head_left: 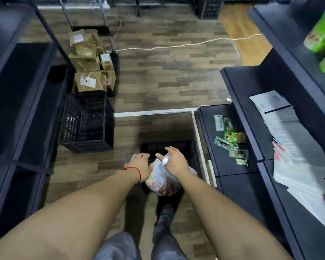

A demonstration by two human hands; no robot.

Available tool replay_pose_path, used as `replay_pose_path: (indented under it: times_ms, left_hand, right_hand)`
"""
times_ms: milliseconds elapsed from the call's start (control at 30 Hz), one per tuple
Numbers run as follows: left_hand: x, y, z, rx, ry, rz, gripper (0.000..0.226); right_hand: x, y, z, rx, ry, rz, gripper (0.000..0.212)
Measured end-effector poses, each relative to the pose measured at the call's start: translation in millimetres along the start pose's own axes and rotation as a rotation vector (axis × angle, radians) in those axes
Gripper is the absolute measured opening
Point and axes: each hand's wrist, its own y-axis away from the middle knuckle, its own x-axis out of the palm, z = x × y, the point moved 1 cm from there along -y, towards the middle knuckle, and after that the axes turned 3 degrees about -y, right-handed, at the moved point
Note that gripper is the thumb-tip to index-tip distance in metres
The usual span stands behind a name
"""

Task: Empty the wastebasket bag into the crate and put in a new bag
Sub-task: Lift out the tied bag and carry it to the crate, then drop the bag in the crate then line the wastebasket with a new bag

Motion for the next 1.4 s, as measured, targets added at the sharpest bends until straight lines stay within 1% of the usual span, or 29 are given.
replay_pose_path:
  times_ms: [67, 167, 333, 400, 467, 500, 567, 667, 700, 767, 800, 900, 967, 1067, 1167, 1300, 1400]
  left_hand:
    - [2, -24, -5, -0.019, 0.004, 0.013, 0.054]
    - [11, -59, -8, -0.041, 0.01, 0.04, 0.055]
    - [48, -139, 1, -0.022, -0.028, 0.087, 0.049]
    - [70, -178, 6, -0.017, -0.014, 0.081, 0.045]
    - [97, -212, 14, -0.016, -0.011, 0.115, 0.045]
    - [107, -224, 17, -0.019, -0.01, 0.134, 0.047]
    - [135, -250, 28, -0.016, -0.016, 0.162, 0.052]
    - [168, -281, 45, -0.014, -0.015, 0.176, 0.056]
    - [179, -288, 50, -0.01, -0.014, 0.181, 0.056]
    - [193, -298, 56, 0.003, -0.027, 0.174, 0.057]
    - [197, -300, 56, 0.005, -0.026, 0.171, 0.058]
    - [207, -304, 60, 0.001, -0.02, 0.174, 0.059]
    - [205, -300, 62, -0.011, -0.021, 0.2, 0.06]
    - [184, -286, 60, -0.005, -0.041, 0.221, 0.063]
    - [153, -272, 53, 0.01, -0.052, 0.183, 0.064]
    - [102, -239, 49, 0.014, -0.028, 0.095, 0.056]
    - [55, -205, 48, -0.004, -0.002, 0.023, 0.057]
  right_hand:
    - [1, -22, -11, 0.009, 0.002, 0.034, 0.067]
    - [10, -56, -35, 0.003, 0.031, 0.056, 0.054]
    - [47, -123, -79, -0.003, 0.115, 0.107, 0.053]
    - [69, -157, -106, 0.015, 0.148, 0.128, 0.049]
    - [91, -188, -134, 0.029, 0.188, 0.137, 0.045]
    - [97, -200, -144, 0.03, 0.199, 0.142, 0.046]
    - [118, -223, -168, 0.042, 0.227, 0.154, 0.056]
    - [150, -247, -199, 0.081, 0.37, 0.222, 0.067]
    - [160, -252, -208, 0.095, 0.39, 0.228, 0.066]
    - [172, -261, -220, 0.147, 0.317, 0.189, 0.055]
    - [174, -264, -222, 0.169, 0.278, 0.166, 0.052]
    - [178, -268, -226, 0.167, 0.28, 0.147, 0.052]
    - [170, -266, -225, 0.213, 0.252, 0.141, 0.051]
    - [145, -254, -222, 0.295, 0.354, 0.217, 0.042]
    - [119, -239, -206, 0.347, 0.366, 0.246, 0.043]
    - [84, -212, -146, 0.27, 0.324, 0.18, 0.049]
    - [60, -191, -84, 0.204, 0.332, 0.148, 0.056]
